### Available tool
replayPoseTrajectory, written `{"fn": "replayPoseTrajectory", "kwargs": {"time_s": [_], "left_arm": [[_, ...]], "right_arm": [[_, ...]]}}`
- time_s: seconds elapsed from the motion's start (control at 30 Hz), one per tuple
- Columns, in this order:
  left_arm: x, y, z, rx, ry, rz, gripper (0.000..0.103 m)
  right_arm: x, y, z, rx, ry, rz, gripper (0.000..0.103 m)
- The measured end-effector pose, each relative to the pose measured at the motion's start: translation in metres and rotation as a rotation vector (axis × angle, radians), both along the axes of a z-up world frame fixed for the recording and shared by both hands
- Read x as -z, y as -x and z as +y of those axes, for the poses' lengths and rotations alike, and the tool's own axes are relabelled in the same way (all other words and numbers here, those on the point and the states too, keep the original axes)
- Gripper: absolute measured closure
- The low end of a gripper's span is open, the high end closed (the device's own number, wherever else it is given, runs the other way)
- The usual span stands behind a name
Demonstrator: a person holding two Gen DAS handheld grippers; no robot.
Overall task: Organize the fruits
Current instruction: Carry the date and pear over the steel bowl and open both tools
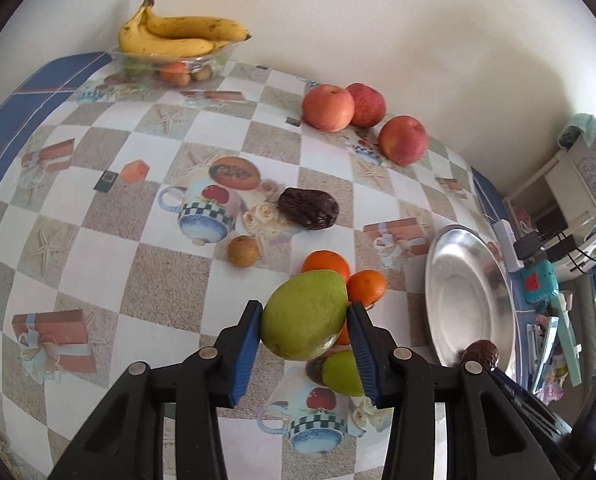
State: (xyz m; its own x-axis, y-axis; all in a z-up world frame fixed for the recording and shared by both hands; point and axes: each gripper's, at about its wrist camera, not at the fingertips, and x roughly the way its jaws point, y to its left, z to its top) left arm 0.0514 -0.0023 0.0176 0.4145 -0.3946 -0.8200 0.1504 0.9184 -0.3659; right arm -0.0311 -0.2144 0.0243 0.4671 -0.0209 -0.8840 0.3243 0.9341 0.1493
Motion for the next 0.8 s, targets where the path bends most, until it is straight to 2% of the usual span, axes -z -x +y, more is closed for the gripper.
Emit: {"fn": "replayPoseTrajectory", "kwargs": {"time_s": [0.2, 0.47, 0.8], "left_arm": [[-0.008, 0.003, -0.027, 0.076, -0.005, -0.038, 0.057], [-0.017, 0.013, -0.084, 0.238, -0.013, -0.063, 0.057], [-0.013, 0.005, -0.153, 0.386, -0.081, -0.110, 0.057]], "right_arm": [[-0.009, 0.001, -0.022, 0.096, 0.052, -0.017, 0.056], [-0.023, -0.012, -0.045, 0.177, 0.031, -0.034, 0.056], [-0.028, -0.040, -0.077, 0.262, 0.035, -0.037, 0.056]]}}
